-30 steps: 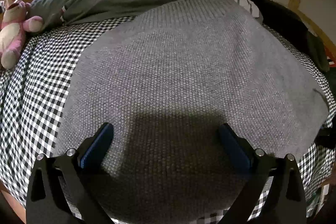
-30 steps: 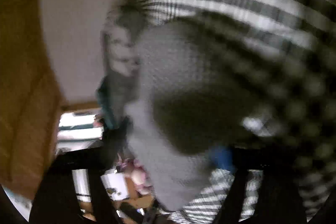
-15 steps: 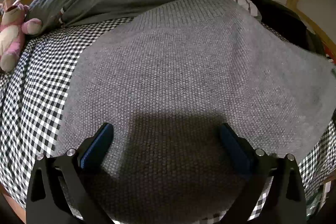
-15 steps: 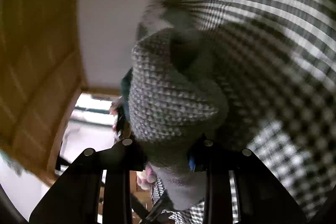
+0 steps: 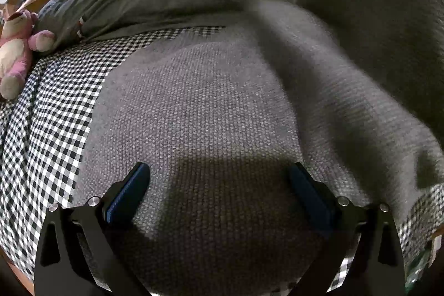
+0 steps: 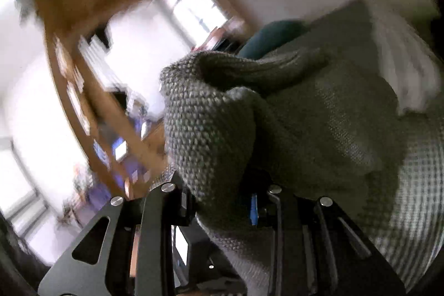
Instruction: Fold large clothes
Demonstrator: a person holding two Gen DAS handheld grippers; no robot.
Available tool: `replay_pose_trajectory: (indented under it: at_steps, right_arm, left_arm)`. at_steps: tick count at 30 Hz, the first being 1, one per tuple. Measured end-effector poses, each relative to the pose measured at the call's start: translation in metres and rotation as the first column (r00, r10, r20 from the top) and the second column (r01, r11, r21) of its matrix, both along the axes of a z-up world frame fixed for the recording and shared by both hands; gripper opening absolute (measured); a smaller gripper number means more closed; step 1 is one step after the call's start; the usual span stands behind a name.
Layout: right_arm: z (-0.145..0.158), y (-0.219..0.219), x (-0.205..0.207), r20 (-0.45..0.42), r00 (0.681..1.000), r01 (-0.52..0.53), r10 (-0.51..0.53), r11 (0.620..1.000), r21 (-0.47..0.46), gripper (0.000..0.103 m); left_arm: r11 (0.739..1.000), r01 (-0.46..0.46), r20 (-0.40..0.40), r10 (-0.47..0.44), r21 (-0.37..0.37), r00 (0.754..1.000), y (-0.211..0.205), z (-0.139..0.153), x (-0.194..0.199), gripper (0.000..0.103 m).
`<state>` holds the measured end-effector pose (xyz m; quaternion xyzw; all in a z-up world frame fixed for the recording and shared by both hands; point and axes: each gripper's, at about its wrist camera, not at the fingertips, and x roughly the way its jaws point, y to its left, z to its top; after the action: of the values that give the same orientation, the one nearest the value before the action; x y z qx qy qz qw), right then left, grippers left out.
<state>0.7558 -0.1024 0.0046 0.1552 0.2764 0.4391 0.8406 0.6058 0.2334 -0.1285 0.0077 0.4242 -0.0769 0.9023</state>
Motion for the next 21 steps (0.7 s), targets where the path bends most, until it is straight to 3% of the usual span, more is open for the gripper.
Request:
replay_pose_trajectory:
  at_steps: [2, 3, 6, 7, 9, 11, 12, 14, 15, 17, 18, 19, 21]
  right_arm:
    - [0.001, 0.040, 0.005, -0.001, 0.995, -0.096, 0.097, 0.990, -0.104, 0.028]
    - [-0.001, 0.068, 0.004, 0.000, 0.987, -0.156, 0.159, 0.969, -0.191, 0.028]
    - [-0.019, 0.111, 0.001, -0.047, 0.964, -0.264, 0.262, 0.919, -0.294, 0.028]
    - [-0.033, 0.128, -0.001, -0.080, 0.955, -0.295, 0.284, 0.898, -0.327, 0.028]
    - [-0.065, 0.160, -0.002, -0.141, 0.951, -0.309, 0.275, 0.848, -0.431, 0.028]
    - [-0.113, 0.192, -0.007, -0.176, 0.959, -0.284, 0.223, 0.753, -0.594, 0.029]
    - [-0.123, 0.199, -0.010, -0.172, 0.962, -0.274, 0.214, 0.737, -0.618, 0.032]
    - [-0.124, 0.203, -0.014, -0.142, 0.976, -0.219, 0.166, 0.750, -0.625, 0.035]
    - [-0.121, 0.202, -0.018, -0.136, 0.979, -0.205, 0.154, 0.751, -0.627, 0.039]
    - [-0.109, 0.198, -0.036, -0.102, 0.980, -0.199, 0.174, 0.764, -0.614, 0.060]
    - [-0.106, 0.199, -0.051, -0.088, 0.973, -0.222, 0.212, 0.769, -0.600, 0.085]
    - [-0.102, 0.196, -0.067, -0.074, 0.967, -0.239, 0.243, 0.771, -0.590, 0.097]
    - [-0.092, 0.187, -0.095, -0.030, 0.958, -0.251, 0.285, 0.782, -0.570, 0.098]
  left_arm:
    - [0.997, 0.005, 0.028, -0.003, -0.072, 1.000, 0.017, 0.012, -0.011, 0.097]
    - [0.992, -0.047, 0.048, 0.053, -0.118, 0.997, 0.036, 0.021, -0.022, 0.097]
    - [0.941, -0.240, 0.005, 0.248, -0.239, 0.969, 0.108, 0.031, -0.055, 0.097]
    - [0.913, -0.314, -0.037, 0.316, -0.261, 0.948, 0.137, 0.027, -0.065, 0.097]
    - [0.865, -0.406, -0.106, 0.392, -0.294, 0.914, 0.180, 0.017, -0.076, 0.097]
    - [0.841, -0.452, -0.136, 0.432, -0.297, 0.892, 0.208, 0.010, -0.080, 0.097]
    - [0.835, -0.465, -0.142, 0.443, -0.294, 0.885, 0.217, 0.009, -0.080, 0.097]
    - [0.828, -0.466, -0.122, 0.451, -0.312, 0.884, 0.226, 0.019, -0.080, 0.097]
    - [0.833, -0.456, -0.103, 0.448, -0.314, 0.888, 0.226, 0.027, -0.078, 0.097]
    - [0.847, -0.425, -0.055, 0.431, -0.319, 0.901, 0.223, 0.049, -0.072, 0.097]
    - [0.851, -0.403, -0.019, 0.421, -0.336, 0.907, 0.221, 0.066, -0.067, 0.097]
    - [0.852, -0.379, 0.021, 0.413, -0.362, 0.910, 0.220, 0.085, -0.061, 0.097]
    - [0.862, -0.317, 0.088, 0.379, -0.396, 0.921, 0.209, 0.117, -0.046, 0.097]
